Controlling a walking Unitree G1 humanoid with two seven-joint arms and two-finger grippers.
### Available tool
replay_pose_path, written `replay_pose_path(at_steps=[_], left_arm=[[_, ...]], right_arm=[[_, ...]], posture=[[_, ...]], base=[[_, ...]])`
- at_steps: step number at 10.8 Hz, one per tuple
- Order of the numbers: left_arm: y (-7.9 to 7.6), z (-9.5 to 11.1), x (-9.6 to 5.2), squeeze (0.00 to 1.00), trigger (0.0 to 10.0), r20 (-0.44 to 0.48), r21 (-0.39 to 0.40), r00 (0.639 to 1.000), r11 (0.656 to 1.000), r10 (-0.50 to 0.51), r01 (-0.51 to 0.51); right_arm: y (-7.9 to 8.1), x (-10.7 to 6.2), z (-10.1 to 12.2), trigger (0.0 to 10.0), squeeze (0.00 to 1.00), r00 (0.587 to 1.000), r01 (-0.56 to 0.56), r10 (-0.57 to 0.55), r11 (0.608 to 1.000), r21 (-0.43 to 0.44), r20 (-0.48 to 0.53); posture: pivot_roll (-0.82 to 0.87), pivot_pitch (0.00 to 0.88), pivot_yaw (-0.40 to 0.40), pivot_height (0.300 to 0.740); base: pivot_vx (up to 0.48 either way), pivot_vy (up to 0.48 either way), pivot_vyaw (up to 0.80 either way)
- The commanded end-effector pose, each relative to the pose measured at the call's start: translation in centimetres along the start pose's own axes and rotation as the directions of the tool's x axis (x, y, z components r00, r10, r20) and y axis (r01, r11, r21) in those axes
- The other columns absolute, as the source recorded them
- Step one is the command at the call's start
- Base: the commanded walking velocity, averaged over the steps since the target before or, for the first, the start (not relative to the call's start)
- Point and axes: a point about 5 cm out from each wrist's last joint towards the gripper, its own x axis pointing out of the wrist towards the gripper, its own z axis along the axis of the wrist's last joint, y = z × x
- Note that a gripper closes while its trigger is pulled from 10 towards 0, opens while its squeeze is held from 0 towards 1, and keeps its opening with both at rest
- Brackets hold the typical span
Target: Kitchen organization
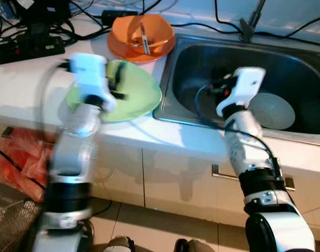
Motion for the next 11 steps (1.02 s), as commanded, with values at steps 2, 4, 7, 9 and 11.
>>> replay_pose_path(at_steps=[2,4,7,9,11], left_arm=[[2.7,0.3,-0.8,0.0,10.0,0.003,0.017,0.996,0.996,0.084,-0.084],[5.3,0.3,-2.0,0.0,10.0,-0.014,0.021,0.988,0.988,0.154,-0.153],[7.8,0.4,-3.7,1.0,10.0,-0.056,0.017,0.976,0.978,0.209,-0.208],[7.8,0.3,-4.5,1.0,10.0,-0.082,-0.061,0.978,0.979,0.192,-0.197],[7.9,0.3,-5.1,1.0,10.0,-0.126,-0.181,0.975,0.963,0.181,-0.202]], right_arm=[[0.5,-0.3,-0.3,10.0,0.0,0.999,-0.042,0.044,0.996,0.075,-0.022],[1.0,-0.8,-0.9,10.0,0.0,0.996,-0.067,0.072,0.993,0.099,-0.045],[1.3,-0.9,-1.3,10.0,0.0,0.993,-0.09,0.098,0.99,0.11,-0.069],[1.5,-1.0,-1.3,10.0,0.0,0.991,-0.1,0.109,0.988,0.114,-0.073],[1.6,-1.0,-1.3,10.0,0.0,0.99,-0.109,0.118,0.988,0.111,-0.077]], posture=[[0.1,0.134,-0.021,0.74],[0.11,0.131,-0.021,0.74],[0.11,0.129,-0.023,0.74],[0.12,0.121,-0.03,0.74],[0.12,0.121,-0.03,0.74]], base=[[0.0,0.0,0.0],[0.0,0.0,0.0],[0.0,0.0,0.0],[0.0,0.0,0.0],[0.0,0.0,0.0]])
